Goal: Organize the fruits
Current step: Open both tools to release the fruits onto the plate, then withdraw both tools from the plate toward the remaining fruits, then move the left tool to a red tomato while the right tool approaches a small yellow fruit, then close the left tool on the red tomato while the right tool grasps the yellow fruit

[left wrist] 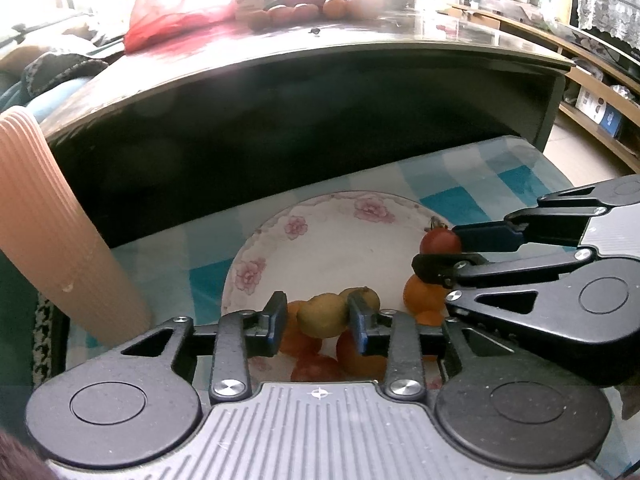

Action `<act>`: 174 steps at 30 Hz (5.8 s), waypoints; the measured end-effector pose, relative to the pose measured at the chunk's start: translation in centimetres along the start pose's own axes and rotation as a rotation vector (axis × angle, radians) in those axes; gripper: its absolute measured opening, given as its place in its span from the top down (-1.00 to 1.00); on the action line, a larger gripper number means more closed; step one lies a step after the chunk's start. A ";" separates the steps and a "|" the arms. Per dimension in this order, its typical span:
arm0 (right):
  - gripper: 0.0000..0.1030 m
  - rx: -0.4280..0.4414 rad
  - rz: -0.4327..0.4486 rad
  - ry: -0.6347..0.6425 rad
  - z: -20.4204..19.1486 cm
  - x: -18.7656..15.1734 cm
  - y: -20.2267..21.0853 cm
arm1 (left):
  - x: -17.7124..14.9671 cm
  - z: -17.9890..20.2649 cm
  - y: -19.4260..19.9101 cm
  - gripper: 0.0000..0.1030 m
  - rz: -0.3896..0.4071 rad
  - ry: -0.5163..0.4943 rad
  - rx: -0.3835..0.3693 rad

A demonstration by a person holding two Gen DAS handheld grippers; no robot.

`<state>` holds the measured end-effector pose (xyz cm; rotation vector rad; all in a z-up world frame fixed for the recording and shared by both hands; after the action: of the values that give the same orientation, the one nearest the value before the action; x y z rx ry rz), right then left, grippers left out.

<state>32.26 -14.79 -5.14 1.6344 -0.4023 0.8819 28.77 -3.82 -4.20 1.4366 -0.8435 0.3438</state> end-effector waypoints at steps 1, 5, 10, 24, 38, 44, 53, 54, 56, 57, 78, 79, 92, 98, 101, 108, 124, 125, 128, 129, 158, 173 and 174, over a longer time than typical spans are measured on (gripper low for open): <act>0.13 0.000 0.000 -0.001 0.0 0.0 -0.1 | 0.0 -0.1 0.0 0.13 0.000 0.002 0.001; 0.13 -0.005 0.005 -0.004 0.2 0.1 -0.1 | 0.1 -0.3 -0.1 0.04 -0.001 0.009 0.004; 0.12 -0.005 0.012 -0.011 0.3 0.2 -0.1 | 0.2 -0.4 -0.1 0.00 0.003 0.012 0.009; 0.10 0.007 0.054 -0.038 0.4 1.1 1.2 | 0.7 -1.8 0.8 -0.05 0.037 0.080 0.030; 0.09 0.030 0.047 -0.031 -0.5 0.8 3.9 | 0.6 -2.7 3.9 -0.15 0.070 0.110 0.003; 0.06 0.052 0.016 -0.004 -1.9 -0.8 5.5 | -1.0 -3.0 5.6 -0.15 0.054 0.085 0.004; 0.06 0.122 -0.072 0.021 -4.4 -5.2 5.9 | -4.2 -3.1 7.6 -0.17 -0.013 0.041 -0.011; 0.06 0.136 -0.080 0.035 -4.9 -5.6 5.8 | -4.3 -3.0 7.6 -0.17 -0.018 0.035 -0.015; 0.06 0.155 -0.083 0.054 -5.6 -5.7 5.5 | -4.4 -2.9 7.4 -0.17 -0.025 0.028 -0.026; 0.06 0.171 -0.084 0.062 -5.9 -5.8 5.4 | -4.4 -2.9 7.4 -0.17 -0.026 0.024 -0.033; 0.21 0.190 -0.162 0.113 -6.6 -7.5 3.3 | -6.9 0.0 3.5 -0.14 -0.114 -0.067 -0.139; 0.21 0.179 -0.168 0.101 -6.1 -7.8 3.8 | -6.9 0.1 3.0 -0.13 -0.116 -0.058 -0.144; 0.21 0.116 -0.171 -0.049 -3.4 -10.6 10.1 | -7.1 1.2 2.1 0.35 -0.143 -0.020 -0.126; 0.21 0.085 -0.180 -0.058 -2.3 -11.3 9.9 | -8.7 2.4 5.2 0.35 -0.157 -0.047 -0.138; 0.21 0.105 -0.182 -0.036 -2.6 -11.6 10.1 | -10.0 3.4 6.7 0.35 -0.183 -0.060 -0.149; 0.21 0.112 -0.217 0.043 -3.5 -13.5 9.8 | -12.7 4.6 7.4 0.27 -0.208 -0.132 -0.145; -0.09 0.184 -0.207 0.126 -3.4 -13.7 9.8 | -12.7 4.5 7.5 -0.31 -0.207 -0.178 -0.130; -0.09 0.184 -0.205 0.122 -3.3 -13.7 9.8 | -12.7 4.6 7.5 -0.32 -0.207 -0.183 -0.129; -0.09 0.182 -0.209 0.114 -3.0 -13.6 9.7 | -12.8 4.8 7.5 -0.32 -0.207 -0.189 -0.137; -0.09 0.183 -0.208 0.113 -2.9 -13.6 9.8 | -12.9 4.9 7.5 -0.32 -0.207 -0.194 -0.138; -0.08 0.161 -0.220 0.107 -2.1 -14.5 10.8 | -12.6 4.5 7.0 -0.34 -0.199 -0.188 -0.122; 0.04 0.151 -0.217 0.119 -2.3 -14.5 10.8 | -12.7 5.1 7.2 0.35 -0.196 -0.196 -0.138; 0.08 0.150 -0.217 0.126 -2.4 -14.5 10.8 | -12.6 4.9 7.2 0.35 -0.198 -0.184 -0.141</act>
<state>14.58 -18.26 -8.20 1.7113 -0.0705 0.8600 13.95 -3.96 -8.05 1.4202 -0.8467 0.0018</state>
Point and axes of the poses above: each gripper's, at about its wrist camera, not at the fingertips, and y roughly against the way its jaws point, z to its right, x to its top, the point moved 4 cm from there along -y, roughly the way its jaws point, and after that the axes turned 2 degrees about z, right-handed, at the moved point
